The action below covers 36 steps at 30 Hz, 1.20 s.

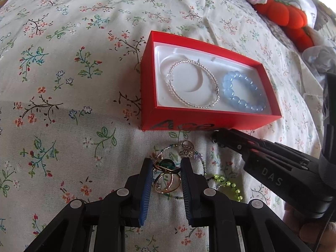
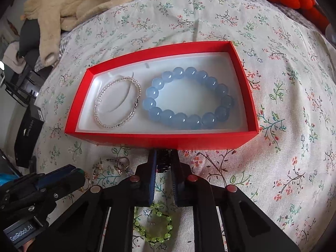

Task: Organize jewelry
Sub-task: 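Carry the ring and hair clip into the red box and open both tools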

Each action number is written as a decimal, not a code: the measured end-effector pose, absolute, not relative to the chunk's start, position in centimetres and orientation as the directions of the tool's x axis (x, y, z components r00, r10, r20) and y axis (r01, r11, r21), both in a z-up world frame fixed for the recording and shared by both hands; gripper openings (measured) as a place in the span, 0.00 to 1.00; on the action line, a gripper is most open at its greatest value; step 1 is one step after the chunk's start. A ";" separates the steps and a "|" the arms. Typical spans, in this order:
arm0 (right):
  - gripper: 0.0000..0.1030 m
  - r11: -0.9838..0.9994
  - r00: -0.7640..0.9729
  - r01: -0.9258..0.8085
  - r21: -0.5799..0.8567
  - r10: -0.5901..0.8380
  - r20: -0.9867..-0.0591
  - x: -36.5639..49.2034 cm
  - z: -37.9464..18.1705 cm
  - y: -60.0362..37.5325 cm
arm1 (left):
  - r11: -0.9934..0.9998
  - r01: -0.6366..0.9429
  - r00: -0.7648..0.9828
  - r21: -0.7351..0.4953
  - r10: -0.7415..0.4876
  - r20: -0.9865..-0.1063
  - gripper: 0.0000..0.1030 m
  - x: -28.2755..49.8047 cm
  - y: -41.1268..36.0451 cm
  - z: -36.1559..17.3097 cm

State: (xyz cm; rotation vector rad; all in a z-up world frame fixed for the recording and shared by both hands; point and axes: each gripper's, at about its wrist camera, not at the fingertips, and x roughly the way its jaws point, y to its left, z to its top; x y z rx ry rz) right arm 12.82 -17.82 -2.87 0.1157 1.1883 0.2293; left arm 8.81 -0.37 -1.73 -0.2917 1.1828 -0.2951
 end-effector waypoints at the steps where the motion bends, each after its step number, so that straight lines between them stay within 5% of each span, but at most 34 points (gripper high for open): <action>1: 0.13 0.969 0.353 -0.117 0.216 0.244 -0.903 12.7 -2.7 -17.9 | 0.925 0.072 0.351 -0.373 -0.374 -0.858 0.20 8.8 -0.3 -1.7; 26: 0.13 0.935 0.496 -0.116 0.334 0.346 -0.796 9.7 5.1 -22.3 | 0.901 0.126 0.482 -0.416 -0.422 -0.768 0.20 9.0 -0.4 2.4; 36: 0.13 0.924 0.517 -0.079 0.375 0.359 -0.777 12.1 3.6 -23.6 | 0.888 0.151 0.526 -0.434 -0.444 -0.726 0.20 11.5 -2.1 1.9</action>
